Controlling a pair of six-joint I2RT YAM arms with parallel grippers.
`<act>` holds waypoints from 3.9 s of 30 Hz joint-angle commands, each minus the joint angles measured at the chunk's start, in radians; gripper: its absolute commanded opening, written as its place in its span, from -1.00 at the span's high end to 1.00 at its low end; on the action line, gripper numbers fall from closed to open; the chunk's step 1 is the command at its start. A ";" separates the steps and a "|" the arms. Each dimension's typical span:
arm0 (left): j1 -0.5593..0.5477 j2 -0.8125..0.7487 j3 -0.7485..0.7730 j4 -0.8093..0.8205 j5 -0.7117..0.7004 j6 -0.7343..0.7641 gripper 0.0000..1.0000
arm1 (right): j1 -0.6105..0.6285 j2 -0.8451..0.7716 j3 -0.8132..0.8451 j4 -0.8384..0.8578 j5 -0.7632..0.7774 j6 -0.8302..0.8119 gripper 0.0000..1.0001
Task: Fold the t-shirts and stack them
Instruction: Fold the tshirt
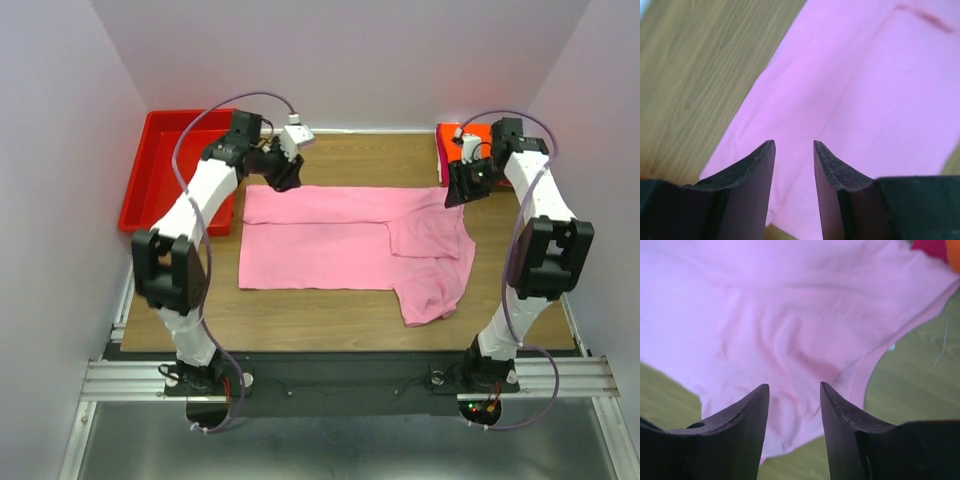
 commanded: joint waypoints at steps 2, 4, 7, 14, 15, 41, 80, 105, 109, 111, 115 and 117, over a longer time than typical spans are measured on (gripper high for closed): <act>-0.264 -0.305 -0.316 0.128 0.133 0.107 0.04 | -0.038 -0.123 -0.177 -0.150 0.053 -0.044 0.03; -0.429 -0.397 -0.472 0.191 0.087 0.100 0.04 | -0.084 -0.145 -0.267 -0.173 0.069 -0.027 0.04; -0.580 -0.446 -0.605 0.349 0.024 0.055 0.04 | -0.143 -0.166 -0.339 -0.182 0.079 -0.021 0.06; -0.859 -0.307 -0.605 0.544 -0.083 -0.001 0.03 | -0.156 -0.153 -0.459 -0.133 0.085 0.032 0.09; -0.881 -0.257 -0.593 0.573 -0.097 -0.003 0.03 | -0.157 -0.148 -0.480 -0.111 0.092 0.040 0.10; -1.024 0.043 -0.468 0.600 -0.292 0.009 0.53 | -0.157 -0.011 -0.516 0.017 0.159 0.083 0.95; -0.435 -0.546 -0.726 0.150 0.170 0.084 0.23 | -0.153 -0.296 -0.428 -0.230 0.113 -0.317 0.17; 0.105 -0.597 -0.798 -0.051 0.099 0.235 0.23 | 0.209 -0.424 -0.824 0.072 0.319 -0.380 0.01; 0.108 -0.588 -0.806 -0.040 0.083 0.244 0.23 | 0.220 -0.424 -0.875 0.123 0.337 -0.394 0.01; 0.108 -0.583 -0.806 -0.038 0.072 0.247 0.23 | 0.228 -0.419 -0.913 0.147 0.349 -0.394 0.02; 0.108 -0.584 -0.833 -0.025 0.023 0.276 0.22 | 0.258 -0.415 -0.987 0.230 0.386 -0.389 0.07; 0.108 -0.590 -0.850 -0.025 0.003 0.310 0.22 | 0.263 -0.415 -1.002 0.252 0.391 -0.382 0.21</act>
